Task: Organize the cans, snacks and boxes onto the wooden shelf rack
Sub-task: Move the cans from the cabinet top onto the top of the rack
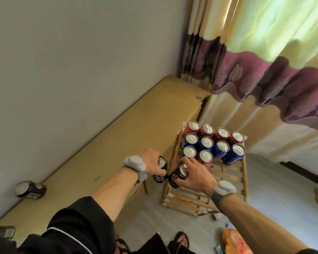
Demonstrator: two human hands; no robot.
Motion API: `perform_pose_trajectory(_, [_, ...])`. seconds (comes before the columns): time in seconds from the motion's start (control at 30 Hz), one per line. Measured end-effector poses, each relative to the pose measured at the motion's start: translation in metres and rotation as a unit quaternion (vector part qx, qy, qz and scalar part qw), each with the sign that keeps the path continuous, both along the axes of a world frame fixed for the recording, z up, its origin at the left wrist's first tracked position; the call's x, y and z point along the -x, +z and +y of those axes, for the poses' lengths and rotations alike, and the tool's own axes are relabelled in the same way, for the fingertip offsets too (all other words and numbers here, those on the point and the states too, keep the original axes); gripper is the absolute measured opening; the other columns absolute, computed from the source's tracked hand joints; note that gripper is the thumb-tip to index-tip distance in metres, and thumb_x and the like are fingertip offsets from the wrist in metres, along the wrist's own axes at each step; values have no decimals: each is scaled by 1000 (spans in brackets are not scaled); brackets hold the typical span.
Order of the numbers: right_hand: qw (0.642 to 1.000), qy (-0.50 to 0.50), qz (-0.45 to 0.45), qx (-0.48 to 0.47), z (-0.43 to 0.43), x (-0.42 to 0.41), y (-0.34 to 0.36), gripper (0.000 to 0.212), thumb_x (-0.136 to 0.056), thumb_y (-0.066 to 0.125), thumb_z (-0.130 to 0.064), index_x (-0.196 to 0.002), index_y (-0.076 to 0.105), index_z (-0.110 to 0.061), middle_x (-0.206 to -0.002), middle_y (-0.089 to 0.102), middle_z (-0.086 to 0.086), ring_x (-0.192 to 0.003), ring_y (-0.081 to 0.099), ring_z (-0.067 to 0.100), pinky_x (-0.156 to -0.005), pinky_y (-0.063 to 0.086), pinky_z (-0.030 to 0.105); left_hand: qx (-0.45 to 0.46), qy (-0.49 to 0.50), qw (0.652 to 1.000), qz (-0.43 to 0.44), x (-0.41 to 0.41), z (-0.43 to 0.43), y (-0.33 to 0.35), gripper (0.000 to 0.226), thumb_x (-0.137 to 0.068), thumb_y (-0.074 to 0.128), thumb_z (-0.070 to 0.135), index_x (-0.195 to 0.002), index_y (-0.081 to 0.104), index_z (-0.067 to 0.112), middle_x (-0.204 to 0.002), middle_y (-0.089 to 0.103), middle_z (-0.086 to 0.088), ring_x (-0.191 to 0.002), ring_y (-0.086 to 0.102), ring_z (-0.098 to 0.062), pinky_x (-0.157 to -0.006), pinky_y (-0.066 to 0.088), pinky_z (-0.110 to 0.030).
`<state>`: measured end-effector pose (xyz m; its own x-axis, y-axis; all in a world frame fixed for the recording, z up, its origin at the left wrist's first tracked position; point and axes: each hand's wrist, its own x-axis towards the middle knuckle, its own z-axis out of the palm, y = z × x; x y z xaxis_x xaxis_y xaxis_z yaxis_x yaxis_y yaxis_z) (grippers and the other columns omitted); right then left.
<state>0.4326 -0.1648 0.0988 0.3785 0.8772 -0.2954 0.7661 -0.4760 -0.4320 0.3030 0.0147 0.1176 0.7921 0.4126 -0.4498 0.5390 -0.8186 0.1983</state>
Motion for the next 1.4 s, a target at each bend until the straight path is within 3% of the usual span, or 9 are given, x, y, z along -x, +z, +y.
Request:
perform_pose_trajectory(0.13, [1000, -17, -12, 3, -48, -33, -1, 67, -70, 62, -63, -125, 43, -31, -114, 54, -4, -90, 59, 21, -78, 52, 36, -61, -106, 992, 33, -43, -40, 10, 61, -68, 60, 73, -91, 55, 17, -82, 62, 0, -72, 60, -24, -55, 46, -32])
perform_pose_trajectory(0.23, [999, -33, -10, -2, -83, -56, -1, 72, -70, 62, -63, -132, 42, -32, -122, 53, -7, -100, 59, 18, -83, 52, 32, -87, -170, 982, 8, -73, -72, 16, 60, -70, 59, 73, -89, 55, 15, -73, 59, 1, -64, 57, -22, -55, 46, -32])
perform_pose_trajectory(0.33, [998, -61, -16, 12, -113, -80, -1, 68, -72, 65, -62, -128, 43, -31, -118, 54, -6, -95, 60, 16, -82, 54, 31, -113, -235, 965, -35, -104, -105, 16, 61, -70, 58, 74, -94, 58, 18, -70, 58, 4, -63, 55, -20, -55, 47, -30])
perform_pose_trajectory(0.5, [991, -122, -51, 11, -144, -112, -3, 71, -70, 73, -57, -123, 41, -23, -112, 51, -3, -82, 57, 19, -70, 50, 27, -172, -311, 930, -99, -143, -135, 3, 71, -69, 52, 81, -109, 62, 23, -88, 66, -1, -86, 52, -23, -75, 42, -38])
perform_pose_trajectory(0.6, [983, -174, -58, -3, -156, -126, -9, 69, -73, 74, -58, -122, 41, -21, -114, 51, -1, -85, 59, 20, -73, 53, 31, -199, -274, 935, -108, -158, -147, -6, 71, -75, 48, 77, -116, 59, 21, -99, 66, -3, -97, 51, -25, -84, 38, -41])
perform_pose_trajectory(0.73, [975, -205, -65, -52, -152, -129, -18, 64, -80, 72, -57, -124, 44, -19, -112, 53, 0, -88, 59, 18, -77, 55, 32, -230, -206, 945, -110, -168, -151, -9, 67, -79, 47, 75, -110, 54, 16, -104, 65, -5, -103, 50, -26, -92, 33, -42])
perform_pose_trajectory(0.93, [966, -239, -63, -70, -135, -132, -30, 63, -80, 75, -45, -128, 43, -19, -116, 55, 2, -94, 59, 21, -80, 54, 31, -228, -149, 958, -85, -179, -147, -19, 83, -78, 52, 72, -135, 41, 12, -109, 67, -5, -116, 49, -28, -104, 29, -45])
perform_pose_trajectory(1.4, [968, -238, -52, -54, -114, -145, -48, 64, -77, 75, -50, -122, 42, -20, -116, 57, 4, -100, 60, 26, -81, 54, 38, -211, -92, 972, -55, -192, -147, -41, 89, -79, 52, 77, -140, 38, 13, -112, 69, -3, -122, 48, -26, -108, 25, -46])
